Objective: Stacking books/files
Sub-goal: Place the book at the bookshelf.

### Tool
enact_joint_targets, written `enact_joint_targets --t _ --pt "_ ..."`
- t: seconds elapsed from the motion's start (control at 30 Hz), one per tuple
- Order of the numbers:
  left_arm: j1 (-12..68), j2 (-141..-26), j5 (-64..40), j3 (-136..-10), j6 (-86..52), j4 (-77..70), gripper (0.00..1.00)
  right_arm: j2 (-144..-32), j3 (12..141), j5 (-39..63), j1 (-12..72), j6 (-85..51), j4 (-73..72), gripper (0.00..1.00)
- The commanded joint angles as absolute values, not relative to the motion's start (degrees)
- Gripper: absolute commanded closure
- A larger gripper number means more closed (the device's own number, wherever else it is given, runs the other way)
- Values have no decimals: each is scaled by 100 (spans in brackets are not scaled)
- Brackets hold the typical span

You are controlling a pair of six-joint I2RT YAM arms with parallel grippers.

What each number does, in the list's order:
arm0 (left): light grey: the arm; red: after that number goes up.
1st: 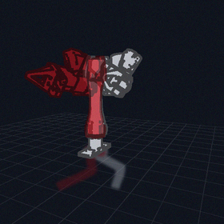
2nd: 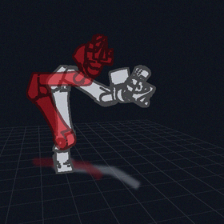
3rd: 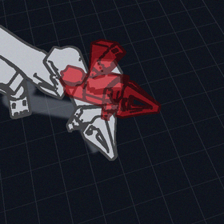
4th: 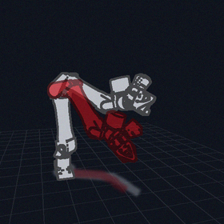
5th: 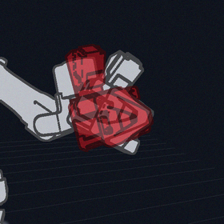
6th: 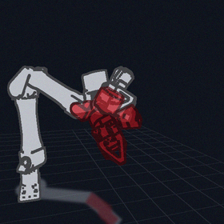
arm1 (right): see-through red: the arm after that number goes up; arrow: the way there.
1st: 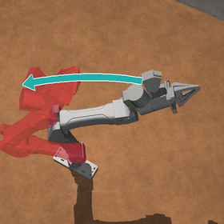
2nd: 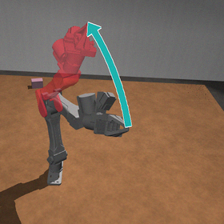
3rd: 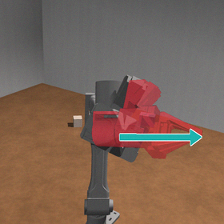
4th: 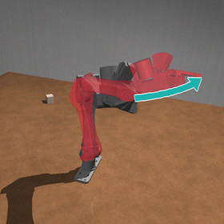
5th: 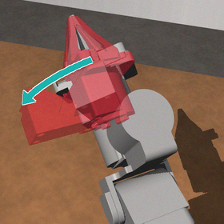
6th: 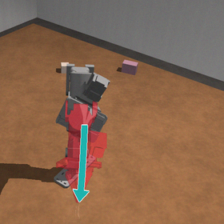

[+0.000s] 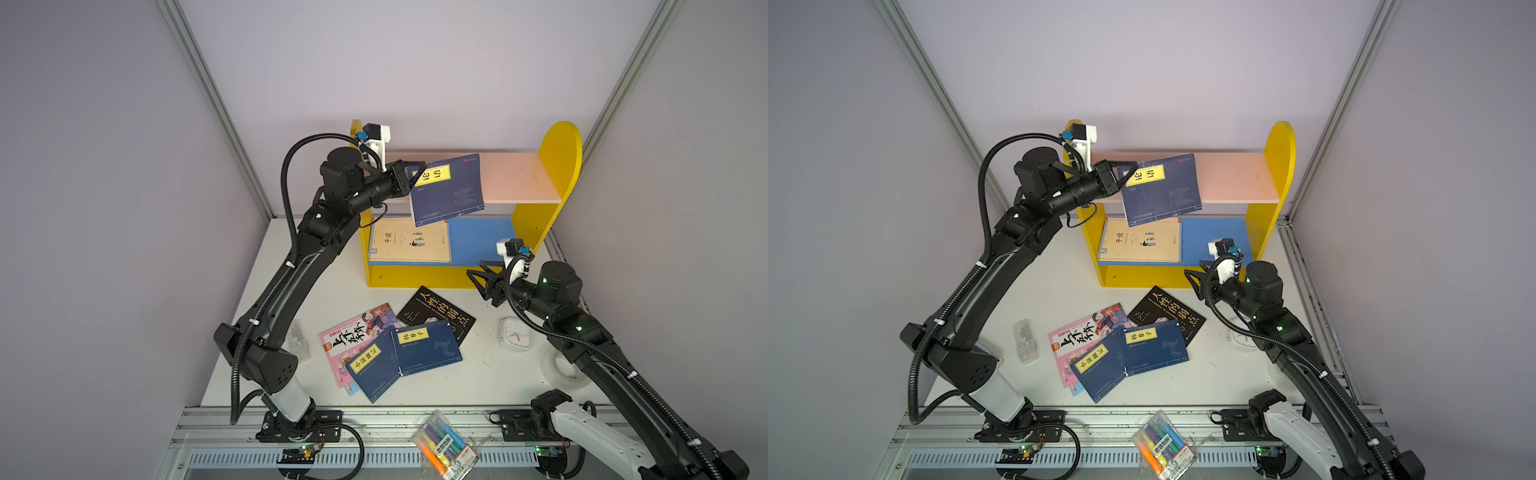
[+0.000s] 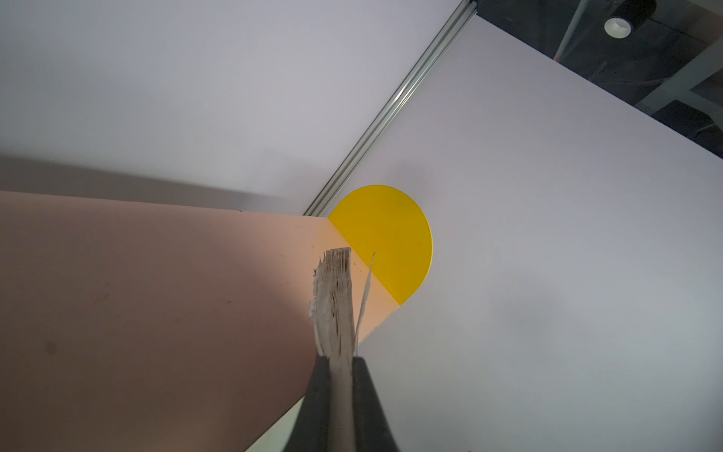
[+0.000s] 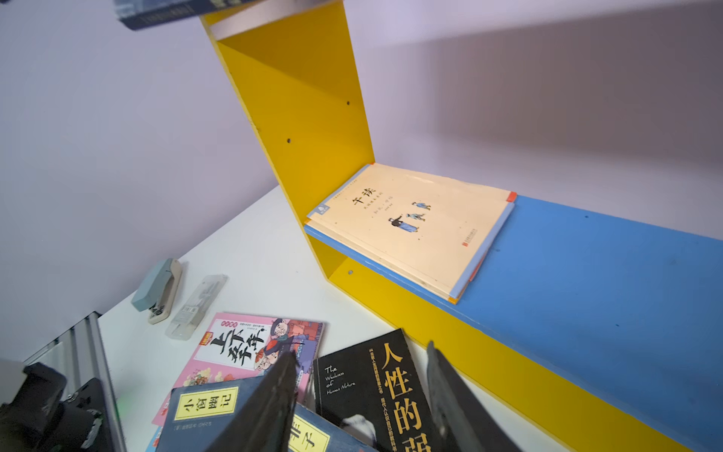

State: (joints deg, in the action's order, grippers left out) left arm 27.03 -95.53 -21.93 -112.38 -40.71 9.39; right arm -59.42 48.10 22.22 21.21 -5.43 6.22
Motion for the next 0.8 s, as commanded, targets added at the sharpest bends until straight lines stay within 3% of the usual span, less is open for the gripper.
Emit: enact_joint_targets --t 0.0,0.27,0.5,0.77 --pt "2698 -9638 -1452 -11426 -4124 826 100 -5963 5168 2654 2129 -437 771 45" --pt "2702 -10084 -1085 -12081 -3841 1534 100 -6303 6581 2094 2130 -652 815 43" --pt "2724 -10160 -906 -12081 -3659 1786 100 -7664 8216 1677 2140 -1141 884 45" --pt "2732 -10178 -820 -12189 -3436 1995 100 -9164 9861 1459 2470 -647 1351 47"
